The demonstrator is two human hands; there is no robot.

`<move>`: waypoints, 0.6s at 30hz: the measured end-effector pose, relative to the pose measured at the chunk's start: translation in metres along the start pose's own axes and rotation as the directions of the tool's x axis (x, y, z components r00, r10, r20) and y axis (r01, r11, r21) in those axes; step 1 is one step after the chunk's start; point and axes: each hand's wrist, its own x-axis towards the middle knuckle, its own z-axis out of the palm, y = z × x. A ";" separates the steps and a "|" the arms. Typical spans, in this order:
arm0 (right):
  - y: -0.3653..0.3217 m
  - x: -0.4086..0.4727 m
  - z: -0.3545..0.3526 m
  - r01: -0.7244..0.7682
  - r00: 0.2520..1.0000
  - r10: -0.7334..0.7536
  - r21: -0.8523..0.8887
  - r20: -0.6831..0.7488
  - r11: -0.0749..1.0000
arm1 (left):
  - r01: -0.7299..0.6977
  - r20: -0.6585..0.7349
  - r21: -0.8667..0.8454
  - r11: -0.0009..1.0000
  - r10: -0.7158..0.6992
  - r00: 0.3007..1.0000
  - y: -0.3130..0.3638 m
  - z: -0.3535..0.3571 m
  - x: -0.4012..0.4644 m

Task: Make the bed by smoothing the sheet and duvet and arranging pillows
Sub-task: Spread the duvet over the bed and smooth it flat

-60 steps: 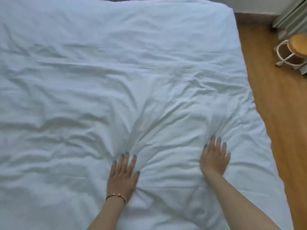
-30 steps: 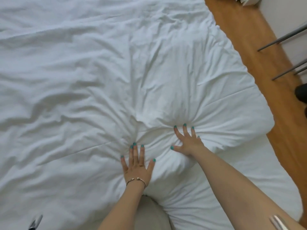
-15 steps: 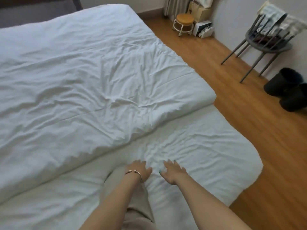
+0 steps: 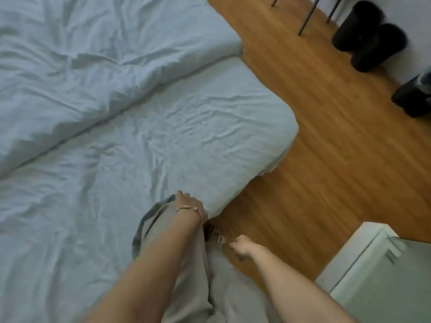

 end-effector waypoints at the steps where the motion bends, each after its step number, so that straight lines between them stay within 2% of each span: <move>1: 0.008 0.003 0.007 -0.013 1.000 0.013 0.024 -0.023 1.000 | -0.040 0.053 -0.126 0.991 0.047 0.998 0.003 0.018 0.005; 3: 0.020 0.005 0.024 -0.005 0.997 0.005 0.005 -0.081 1.000 | -0.108 0.236 -0.380 0.919 0.209 0.949 0.002 0.074 0.005; 5: 0.031 0.002 0.049 0.013 0.997 -0.020 -0.096 -0.068 0.995 | -0.108 0.370 -0.502 0.858 0.327 0.870 0.002 0.145 -0.016; 8: 0.052 -0.012 0.103 0.051 0.998 -0.044 -0.227 0.033 0.973 | 0.052 0.434 -0.563 0.825 0.242 0.868 0.002 0.240 -0.066; 10: 0.064 -0.027 0.132 0.042 0.997 -0.027 -0.225 0.066 0.974 | 0.049 0.478 -0.535 0.843 0.255 0.840 0.001 0.289 -0.095; 11: 0.069 -0.033 0.143 0.016 0.998 -0.006 -0.170 0.062 0.985 | 0.034 0.504 -0.535 0.844 0.286 0.815 -0.002 0.308 -0.111; 13: 0.077 -0.047 0.162 -0.015 1.000 0.017 -0.064 0.023 0.998 | 0.076 0.477 -0.637 0.767 0.314 0.821 -0.014 0.343 -0.133; 16: 0.089 -0.072 0.189 -0.013 1.000 0.013 -0.012 0.027 1.000 | 0.185 0.344 -0.814 0.551 0.200 0.918 -0.033 0.359 -0.158; 18: 0.101 -0.087 0.202 -0.007 1.000 0.006 0.035 0.021 0.999 | 0.192 0.307 -0.831 0.522 0.142 0.941 -0.041 0.357 -0.162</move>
